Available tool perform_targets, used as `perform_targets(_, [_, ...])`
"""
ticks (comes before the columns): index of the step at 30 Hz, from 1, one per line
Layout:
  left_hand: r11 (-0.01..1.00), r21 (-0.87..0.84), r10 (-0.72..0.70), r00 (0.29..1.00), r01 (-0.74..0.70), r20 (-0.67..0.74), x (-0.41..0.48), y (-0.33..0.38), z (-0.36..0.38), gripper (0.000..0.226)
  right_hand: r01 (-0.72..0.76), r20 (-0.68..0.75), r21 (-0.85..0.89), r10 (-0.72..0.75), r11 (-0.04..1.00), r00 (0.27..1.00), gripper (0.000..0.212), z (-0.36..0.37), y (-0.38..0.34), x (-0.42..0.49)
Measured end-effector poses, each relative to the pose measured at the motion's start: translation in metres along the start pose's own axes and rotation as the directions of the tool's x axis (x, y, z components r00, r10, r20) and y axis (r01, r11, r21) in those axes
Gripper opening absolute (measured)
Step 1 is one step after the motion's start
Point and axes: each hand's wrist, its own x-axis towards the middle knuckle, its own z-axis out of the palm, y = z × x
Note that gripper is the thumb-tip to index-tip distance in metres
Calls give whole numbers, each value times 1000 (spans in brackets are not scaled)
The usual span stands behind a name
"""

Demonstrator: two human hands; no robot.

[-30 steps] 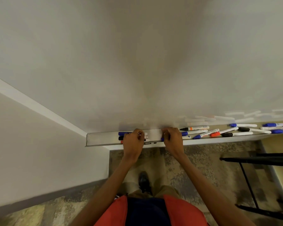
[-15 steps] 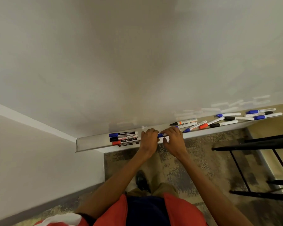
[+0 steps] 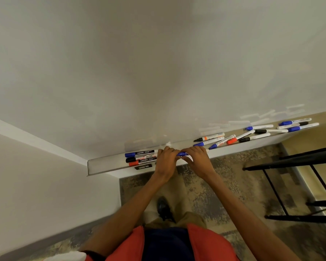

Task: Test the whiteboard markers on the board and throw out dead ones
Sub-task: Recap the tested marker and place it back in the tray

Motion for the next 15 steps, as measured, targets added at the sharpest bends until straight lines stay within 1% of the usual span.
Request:
perform_targets(2, [999, -1, 34, 999, -34, -28, -7, 7, -6, 28, 12, 26, 4, -12, 1000, 1000, 28, -12, -3, -9])
perform_targets(7, [997, 17, 77, 997, -77, 13, -11, 5, -5, 29, -23, 137, 1, 23, 1000, 990, 37, -21, -4, -12])
perform_targets(12, [981, 4, 194, 981, -194, 11, -17, 16, -2, 24, -54, 145, -27, 58, 998, 988, 42, -32, 0, -22])
perform_targets(15, [968, -12, 251, 968, -251, 28, -20, 23, -2, 24, -76, 162, -40, 82, 996, 983, 46, -39, 3, -31])
